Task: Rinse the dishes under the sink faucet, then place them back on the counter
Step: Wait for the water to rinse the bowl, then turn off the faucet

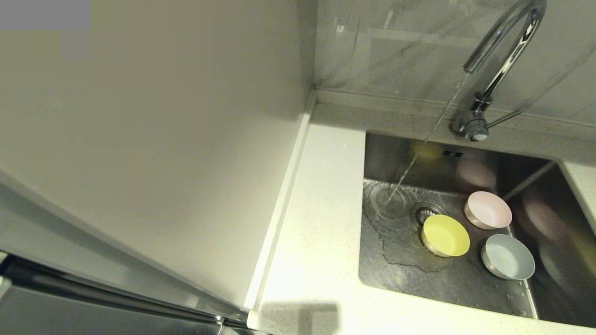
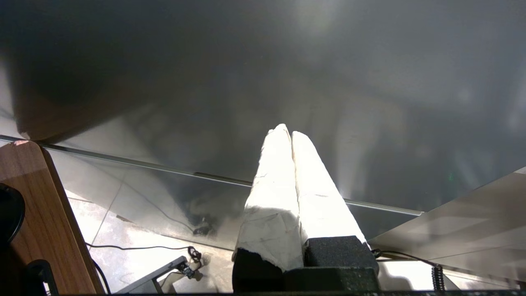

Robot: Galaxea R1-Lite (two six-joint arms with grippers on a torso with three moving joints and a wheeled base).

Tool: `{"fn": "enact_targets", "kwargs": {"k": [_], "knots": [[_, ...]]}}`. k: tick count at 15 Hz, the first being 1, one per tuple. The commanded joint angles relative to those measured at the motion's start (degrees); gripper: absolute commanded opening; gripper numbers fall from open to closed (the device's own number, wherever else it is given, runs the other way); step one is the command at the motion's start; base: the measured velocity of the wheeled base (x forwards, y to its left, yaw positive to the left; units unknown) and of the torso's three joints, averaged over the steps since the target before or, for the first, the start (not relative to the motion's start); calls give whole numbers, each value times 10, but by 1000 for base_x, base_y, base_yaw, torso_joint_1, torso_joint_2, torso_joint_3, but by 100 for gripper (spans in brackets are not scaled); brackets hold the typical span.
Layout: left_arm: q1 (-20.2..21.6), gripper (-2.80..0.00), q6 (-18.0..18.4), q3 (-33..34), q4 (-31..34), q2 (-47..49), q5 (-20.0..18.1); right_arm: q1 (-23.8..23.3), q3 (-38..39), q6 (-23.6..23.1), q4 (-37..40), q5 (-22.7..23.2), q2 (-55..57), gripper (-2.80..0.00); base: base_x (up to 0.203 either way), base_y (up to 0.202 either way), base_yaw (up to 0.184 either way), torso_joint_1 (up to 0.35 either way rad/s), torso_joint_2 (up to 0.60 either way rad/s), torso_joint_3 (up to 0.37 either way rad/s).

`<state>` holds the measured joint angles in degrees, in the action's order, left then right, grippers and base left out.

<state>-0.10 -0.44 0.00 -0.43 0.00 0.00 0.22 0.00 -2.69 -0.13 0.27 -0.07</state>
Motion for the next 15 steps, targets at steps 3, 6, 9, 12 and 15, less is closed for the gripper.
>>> {"fn": "enact_targets", "kwargs": {"k": [3,6,9,12,15], "knots": [[0,-280,0,2,0,0,0,0,-11,-13,-5,3,1,-280,0,0,0,0,0,0],[0,-280,0,2,0,0,0,0,-65,-11,-4,43,1,-280,0,0,0,0,0,0],[0,-280,0,2,0,0,0,0,-162,13,0,82,20,-280,0,0,0,0,0,0],[0,-280,0,2,0,0,0,0,-270,53,-2,88,124,-280,0,0,0,0,0,0],[0,-280,0,2,0,0,0,0,-437,101,-2,83,277,-280,0,0,0,0,0,0]]}}
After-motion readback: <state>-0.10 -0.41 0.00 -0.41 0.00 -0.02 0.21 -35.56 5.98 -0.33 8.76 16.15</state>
